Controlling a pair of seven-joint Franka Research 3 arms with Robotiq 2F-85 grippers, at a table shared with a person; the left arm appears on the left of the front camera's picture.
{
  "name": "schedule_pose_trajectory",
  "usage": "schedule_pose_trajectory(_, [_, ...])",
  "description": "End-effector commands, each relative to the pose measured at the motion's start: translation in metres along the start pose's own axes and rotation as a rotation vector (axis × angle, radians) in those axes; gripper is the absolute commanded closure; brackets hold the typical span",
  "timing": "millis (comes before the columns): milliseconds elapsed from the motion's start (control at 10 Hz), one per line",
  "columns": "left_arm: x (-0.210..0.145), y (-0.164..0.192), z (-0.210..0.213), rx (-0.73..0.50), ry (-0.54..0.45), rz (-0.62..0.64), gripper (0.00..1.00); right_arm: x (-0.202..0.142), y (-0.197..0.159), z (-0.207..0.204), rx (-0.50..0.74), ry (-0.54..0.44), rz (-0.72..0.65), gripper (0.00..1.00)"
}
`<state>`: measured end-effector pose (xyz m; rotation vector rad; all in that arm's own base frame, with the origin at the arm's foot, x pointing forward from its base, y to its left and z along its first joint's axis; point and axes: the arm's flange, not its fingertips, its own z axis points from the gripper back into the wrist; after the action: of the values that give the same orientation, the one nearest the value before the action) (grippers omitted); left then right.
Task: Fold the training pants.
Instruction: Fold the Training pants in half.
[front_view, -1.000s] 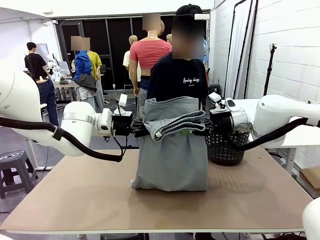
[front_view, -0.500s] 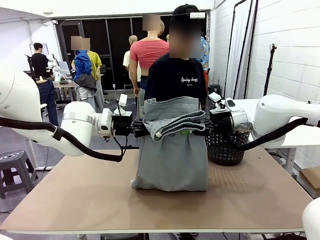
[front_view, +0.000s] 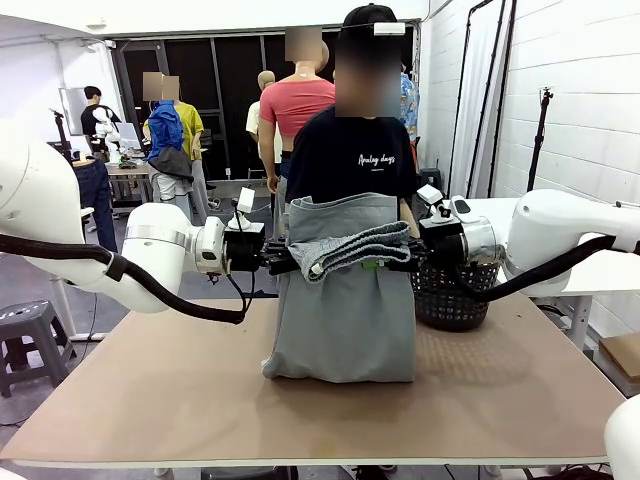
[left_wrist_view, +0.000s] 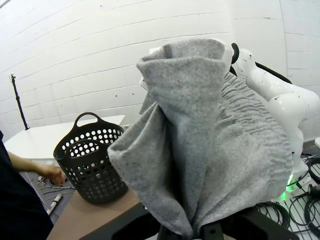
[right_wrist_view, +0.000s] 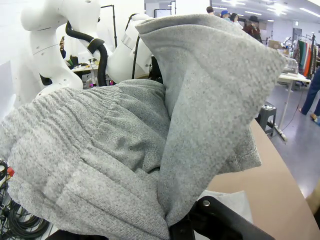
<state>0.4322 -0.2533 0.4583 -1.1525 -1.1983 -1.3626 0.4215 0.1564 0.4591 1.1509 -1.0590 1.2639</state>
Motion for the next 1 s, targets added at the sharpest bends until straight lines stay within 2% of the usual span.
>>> schedule_pose_trajectory(0, [0.0028,0.0,0.0002,0.009,0.007,-0.011,1.0,0.0022,0.0028,-0.0008,0.006,-0.007,-0.007,1.0])
schedule_pose_trajectory(900, [0.0028,0.0,0.0002,0.009,0.007,-0.011,1.0,0.0022,0.0028,-0.0008,0.006,-0.007,-0.007,1.0])
